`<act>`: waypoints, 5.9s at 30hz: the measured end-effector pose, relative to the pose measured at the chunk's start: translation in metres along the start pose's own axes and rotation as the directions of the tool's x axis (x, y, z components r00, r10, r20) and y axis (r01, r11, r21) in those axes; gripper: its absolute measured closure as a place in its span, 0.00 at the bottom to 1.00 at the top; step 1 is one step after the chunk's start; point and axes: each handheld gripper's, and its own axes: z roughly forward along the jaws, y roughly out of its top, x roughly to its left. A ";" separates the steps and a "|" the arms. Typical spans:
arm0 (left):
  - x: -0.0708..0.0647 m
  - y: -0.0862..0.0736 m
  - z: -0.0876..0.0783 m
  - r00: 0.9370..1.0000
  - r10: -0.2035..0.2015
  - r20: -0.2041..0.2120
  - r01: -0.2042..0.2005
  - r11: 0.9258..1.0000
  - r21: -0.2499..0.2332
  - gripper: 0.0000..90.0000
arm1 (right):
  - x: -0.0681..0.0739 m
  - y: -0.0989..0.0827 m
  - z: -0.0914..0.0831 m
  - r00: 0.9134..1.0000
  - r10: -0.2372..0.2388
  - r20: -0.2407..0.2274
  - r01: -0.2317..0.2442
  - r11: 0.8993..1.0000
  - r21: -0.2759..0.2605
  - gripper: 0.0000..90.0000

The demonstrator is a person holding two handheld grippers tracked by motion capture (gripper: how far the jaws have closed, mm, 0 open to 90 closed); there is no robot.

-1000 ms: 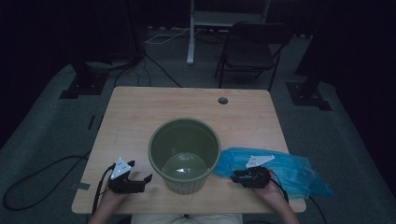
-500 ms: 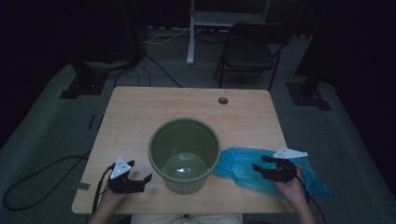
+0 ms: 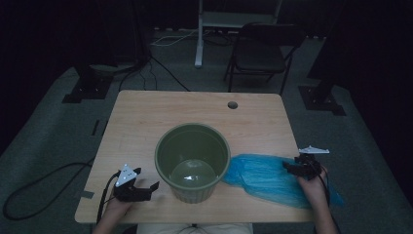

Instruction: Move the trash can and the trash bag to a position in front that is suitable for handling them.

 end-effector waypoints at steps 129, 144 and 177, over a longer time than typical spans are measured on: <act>0.004 0.000 -0.004 1.000 -0.023 0.016 0.023 1.000 -0.015 0.06 | 0.179 0.088 0.102 0.977 -0.188 -0.103 0.180 0.980 -0.083 1.00; 0.004 0.001 -0.005 1.000 -0.021 0.011 0.021 1.000 -0.022 0.06 | 0.107 0.063 0.057 0.982 -0.152 -0.115 0.145 0.987 -0.065 1.00; 0.002 0.002 -0.004 1.000 -0.017 0.012 0.017 1.000 -0.017 0.06 | 0.073 0.008 -0.020 0.944 -0.172 -0.283 0.154 0.984 -0.085 0.50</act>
